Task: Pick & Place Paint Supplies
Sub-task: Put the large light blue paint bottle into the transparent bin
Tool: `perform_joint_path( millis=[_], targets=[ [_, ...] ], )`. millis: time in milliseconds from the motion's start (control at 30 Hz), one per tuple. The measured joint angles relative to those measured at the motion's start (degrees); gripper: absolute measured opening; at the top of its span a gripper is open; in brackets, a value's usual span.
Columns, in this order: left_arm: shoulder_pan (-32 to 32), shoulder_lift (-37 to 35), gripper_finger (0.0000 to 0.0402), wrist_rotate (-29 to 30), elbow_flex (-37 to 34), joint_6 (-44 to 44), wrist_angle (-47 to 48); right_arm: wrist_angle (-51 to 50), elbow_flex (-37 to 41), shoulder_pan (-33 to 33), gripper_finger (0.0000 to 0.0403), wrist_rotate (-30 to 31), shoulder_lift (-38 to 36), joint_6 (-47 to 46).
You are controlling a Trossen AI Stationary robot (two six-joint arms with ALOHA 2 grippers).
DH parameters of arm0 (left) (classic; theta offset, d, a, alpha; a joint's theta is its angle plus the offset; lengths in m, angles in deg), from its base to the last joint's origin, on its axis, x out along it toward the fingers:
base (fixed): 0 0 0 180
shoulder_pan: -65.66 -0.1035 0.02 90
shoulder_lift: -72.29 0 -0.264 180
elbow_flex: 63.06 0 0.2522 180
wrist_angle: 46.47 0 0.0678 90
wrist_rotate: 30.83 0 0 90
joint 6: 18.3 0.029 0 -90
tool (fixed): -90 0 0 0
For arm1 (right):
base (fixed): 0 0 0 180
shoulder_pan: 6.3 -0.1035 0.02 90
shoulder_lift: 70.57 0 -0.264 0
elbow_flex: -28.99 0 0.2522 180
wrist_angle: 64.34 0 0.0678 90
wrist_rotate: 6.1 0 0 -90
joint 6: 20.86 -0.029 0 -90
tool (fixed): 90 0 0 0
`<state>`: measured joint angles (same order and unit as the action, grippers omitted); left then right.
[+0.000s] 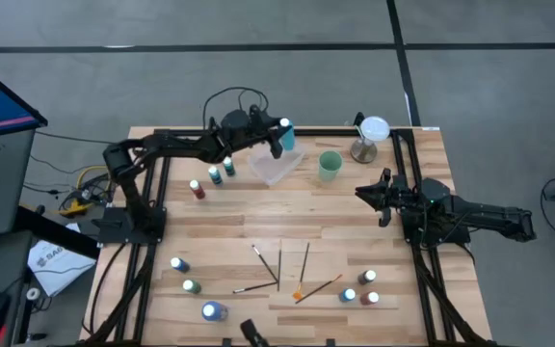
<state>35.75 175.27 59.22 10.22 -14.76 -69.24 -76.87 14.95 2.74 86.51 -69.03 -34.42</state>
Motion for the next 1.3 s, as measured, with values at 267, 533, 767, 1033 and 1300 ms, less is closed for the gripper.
perform_joint_path(
  millis=[267, 533, 767, 1033, 1300],
  targets=[
    [-0.5, 3.8, 0.0113, 0.3, -0.2, 0.8, -0.6, 0.0, 0.0, 0.0, 0.0065, 0.0, 0.0, 0.0],
    [-1.7, 4.8, 0.0113, 0.4, -2.5, 2.6, -3.7, 0.0, 0.0, 0.0, 0.0066, 0.0, 0.0, 0.0],
    [-1.9, 5.6, 0.0113, 0.4, -2.7, 3.3, -6.2, 0.0, 0.0, 0.0, 0.0066, 0.0, 0.0, 0.0],
    [-1.9, 6.7, 0.0113, 0.8, -2.8, 2.9, -7.4, 0.0, 0.0, 0.0, 0.0066, 0.0, 0.0, 0.0],
    [-2.3, 6.7, 0.0114, 1.6, -2.8, 3.1, -7.3, 0.0, 0.0, 0.0, 0.0066, 0.0, 0.0, 0.0]
  ],
)
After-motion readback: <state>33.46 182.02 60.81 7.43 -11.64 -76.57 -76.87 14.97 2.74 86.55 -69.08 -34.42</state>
